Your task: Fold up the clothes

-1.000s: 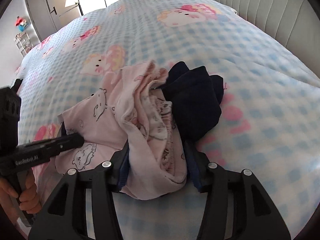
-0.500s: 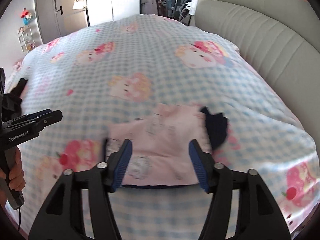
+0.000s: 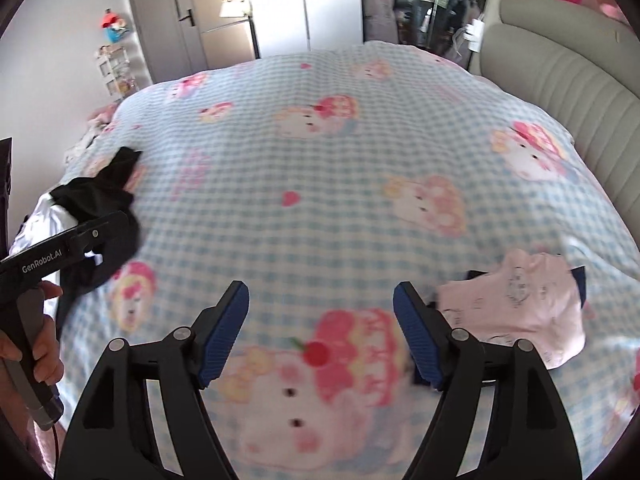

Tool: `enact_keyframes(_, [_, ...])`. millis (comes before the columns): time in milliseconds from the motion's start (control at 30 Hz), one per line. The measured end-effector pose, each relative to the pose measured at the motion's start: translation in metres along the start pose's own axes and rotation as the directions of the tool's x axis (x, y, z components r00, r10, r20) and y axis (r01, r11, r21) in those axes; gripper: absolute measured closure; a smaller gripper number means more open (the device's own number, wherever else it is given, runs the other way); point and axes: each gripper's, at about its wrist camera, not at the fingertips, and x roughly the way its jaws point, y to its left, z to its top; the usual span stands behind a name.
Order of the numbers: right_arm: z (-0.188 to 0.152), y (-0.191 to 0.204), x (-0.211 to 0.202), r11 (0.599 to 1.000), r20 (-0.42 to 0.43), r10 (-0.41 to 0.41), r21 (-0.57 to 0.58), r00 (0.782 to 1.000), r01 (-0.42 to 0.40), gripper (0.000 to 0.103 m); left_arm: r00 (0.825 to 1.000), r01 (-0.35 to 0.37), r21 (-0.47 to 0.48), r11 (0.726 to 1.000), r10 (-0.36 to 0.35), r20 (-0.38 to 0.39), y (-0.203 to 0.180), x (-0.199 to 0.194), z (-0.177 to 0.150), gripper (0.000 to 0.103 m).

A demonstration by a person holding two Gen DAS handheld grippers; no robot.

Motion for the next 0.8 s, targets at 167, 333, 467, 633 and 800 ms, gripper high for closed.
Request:
enact_keyframes(167, [-0.024,0.037,-0.019,1.000,-0.015,-0.002,-0.023,1.000,0.002,0.025,0.998,-0.054,0.057,0.997,0.053,0.029,0.016,-0.045,-0.039,0.018])
enact_keyframes(333, [-0.075,0.054,-0.061,1.000,0.025,0.024,-0.013,0.999,-0.024,0.010,0.996,-0.092,0.097,0.991,0.090,0.019,0.019,-0.092,-0.103,0.016])
enact_keyframes(467, [-0.116,0.062,-0.090,0.999,0.034,0.041,-0.023,0.999,-0.040,0.010,0.996,-0.084,0.102,0.991,0.084,-0.004,0.013,-0.122,-0.139,0.016])
enact_keyframes(633, [-0.171,0.052,-0.130,0.997,0.025,0.044,0.064,0.999,-0.045,0.001,0.998,-0.065,0.066,0.996,0.065,0.007,0.003,-0.164,-0.186,0.016])
enact_keyframes(800, [-0.208,0.042,-0.153,0.997,0.008,0.015,0.072,1.000,-0.016,0.001,0.998,-0.055,0.055,0.997,0.056,-0.014,-0.010,-0.181,-0.224,0.016])
